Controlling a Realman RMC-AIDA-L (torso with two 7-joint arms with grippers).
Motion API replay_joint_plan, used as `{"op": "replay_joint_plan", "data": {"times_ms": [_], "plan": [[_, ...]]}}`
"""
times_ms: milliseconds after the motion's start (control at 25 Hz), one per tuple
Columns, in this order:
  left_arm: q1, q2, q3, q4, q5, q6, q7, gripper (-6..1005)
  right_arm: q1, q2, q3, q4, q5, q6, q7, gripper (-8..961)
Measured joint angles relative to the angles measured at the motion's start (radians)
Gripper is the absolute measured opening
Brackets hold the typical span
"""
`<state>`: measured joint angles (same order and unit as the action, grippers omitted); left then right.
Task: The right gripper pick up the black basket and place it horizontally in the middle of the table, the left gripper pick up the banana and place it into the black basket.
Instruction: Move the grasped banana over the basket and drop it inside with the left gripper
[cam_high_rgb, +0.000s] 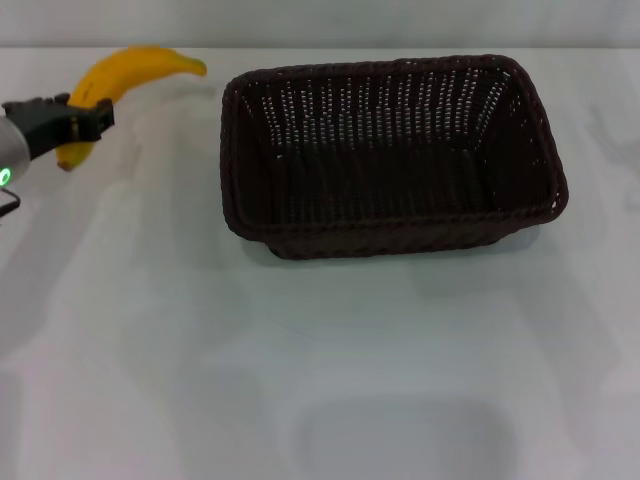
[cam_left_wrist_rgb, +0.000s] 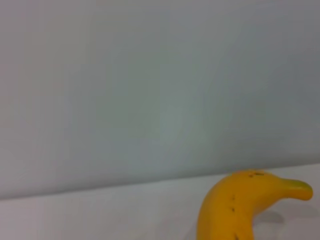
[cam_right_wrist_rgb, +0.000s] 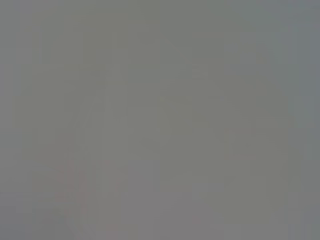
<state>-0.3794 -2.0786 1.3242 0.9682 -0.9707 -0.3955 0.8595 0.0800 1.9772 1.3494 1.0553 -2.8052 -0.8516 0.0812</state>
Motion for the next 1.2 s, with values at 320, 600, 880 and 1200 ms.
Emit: {"op": "replay_joint_plan", "data": {"times_ms": [320,600,880,1200], "plan": [[-0.013,0.001,0.017,0.039,-0.008,0.067,0.042,523,0.001,0.002,0.018,-0.001,0.006,0.003,0.000,827],[-0.018,0.002,0.068,0.112,-0.021,0.137,0.047,535,0.004,0.005,0.023,0.000,0.006,0.000,0.000,826],[-0.049,0.004,0.140,0.167,-0.053,0.158,0.049,546,0.008,0.005,0.032,0.004,0.006,-0.001,0.001,826],[-0.047,0.001,0.265,0.200,-0.096,0.160,0.044,559,0.010,0.003,0.033,0.010,0.004,-0.005,0.002,827]]}}
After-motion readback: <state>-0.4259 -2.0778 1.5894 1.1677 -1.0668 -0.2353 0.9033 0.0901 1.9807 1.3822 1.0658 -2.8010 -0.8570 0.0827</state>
